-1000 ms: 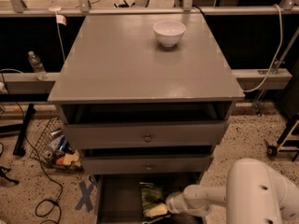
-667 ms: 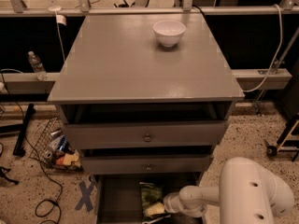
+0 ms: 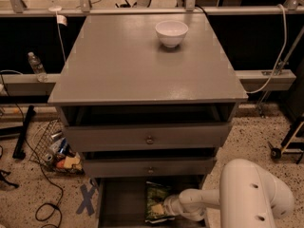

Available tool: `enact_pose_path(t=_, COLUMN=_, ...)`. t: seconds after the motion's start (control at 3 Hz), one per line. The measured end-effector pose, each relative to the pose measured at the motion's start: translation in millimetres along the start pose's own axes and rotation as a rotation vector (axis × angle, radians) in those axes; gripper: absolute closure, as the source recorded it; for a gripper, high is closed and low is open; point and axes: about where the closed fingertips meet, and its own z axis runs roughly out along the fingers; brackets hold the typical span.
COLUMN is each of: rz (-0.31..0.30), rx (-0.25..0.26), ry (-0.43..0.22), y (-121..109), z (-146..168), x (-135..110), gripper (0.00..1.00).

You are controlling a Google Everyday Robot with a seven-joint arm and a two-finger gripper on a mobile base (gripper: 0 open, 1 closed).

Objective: Pick green jalapeno chip bag from bottom drawer and place on counter

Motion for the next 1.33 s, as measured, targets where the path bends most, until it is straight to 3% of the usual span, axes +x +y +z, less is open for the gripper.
enact_pose_path(t=0.67, rz=0.01, rx=0.02, ry=-0.006, y=0, z=2, x=-5, gripper=0.87)
enact_pose_path(t=1.0, rz=-0.001, rx=0.027, ry=-0.03, y=-7, z=-7, x=-11, gripper=1.0)
enact_pose_path(t=1.33, rz=-0.092, rx=-0.031, ry=-0.096, y=-16, z=-45, x=-22, gripper=1.0)
